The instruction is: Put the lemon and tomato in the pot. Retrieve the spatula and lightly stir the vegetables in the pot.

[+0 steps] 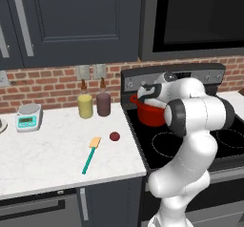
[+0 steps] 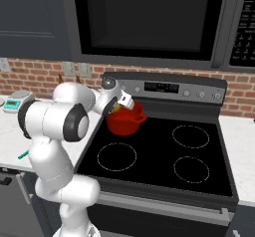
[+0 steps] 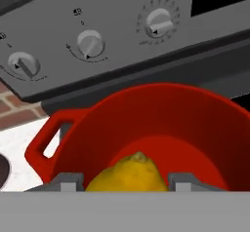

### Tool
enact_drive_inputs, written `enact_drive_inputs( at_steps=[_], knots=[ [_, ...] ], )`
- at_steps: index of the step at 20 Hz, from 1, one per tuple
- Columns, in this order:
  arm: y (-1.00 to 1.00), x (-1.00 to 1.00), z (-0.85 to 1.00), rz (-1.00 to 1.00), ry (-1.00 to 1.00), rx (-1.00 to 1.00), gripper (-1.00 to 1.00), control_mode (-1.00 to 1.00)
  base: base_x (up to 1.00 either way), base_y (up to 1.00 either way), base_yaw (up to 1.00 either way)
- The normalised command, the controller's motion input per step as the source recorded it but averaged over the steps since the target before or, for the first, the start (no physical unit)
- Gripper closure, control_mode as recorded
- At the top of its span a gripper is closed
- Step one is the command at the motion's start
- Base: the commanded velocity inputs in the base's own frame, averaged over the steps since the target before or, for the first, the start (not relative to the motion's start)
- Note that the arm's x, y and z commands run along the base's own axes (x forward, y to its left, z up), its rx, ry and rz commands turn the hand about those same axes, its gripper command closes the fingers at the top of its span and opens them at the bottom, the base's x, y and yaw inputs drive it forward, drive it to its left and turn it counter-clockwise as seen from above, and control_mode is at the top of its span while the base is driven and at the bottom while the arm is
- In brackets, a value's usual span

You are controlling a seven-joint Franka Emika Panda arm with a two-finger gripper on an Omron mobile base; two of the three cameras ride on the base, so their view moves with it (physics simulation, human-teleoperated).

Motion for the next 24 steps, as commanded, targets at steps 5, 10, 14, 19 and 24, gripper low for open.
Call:
enact_drive_inputs(
  at_steps=[5, 10, 14, 19, 24],
  knots=[
    [-0.08, 0.4, -0.45, 0.0, 0.1, 0.0, 1.0, -1.0, 0.0, 0.0, 0.0],
    [-0.05, 0.28, -0.36, 0.0, 0.09, 0.0, 1.0, -1.0, 0.0, 0.0, 0.0],
    [-0.04, 0.4, -0.14, 0.0, 0.06, 0.0, 1.0, -1.0, 0.0, 0.0, 0.0],
    [-0.03, 0.59, -0.02, 0.0, 0.04, 0.0, 1.0, -1.0, 0.0, 0.0, 0.0],
    [-0.01, 0.4, -0.15, 0.0, 0.09, 0.0, 1.0, -1.0, 0.0, 0.0, 0.0]
  ],
)
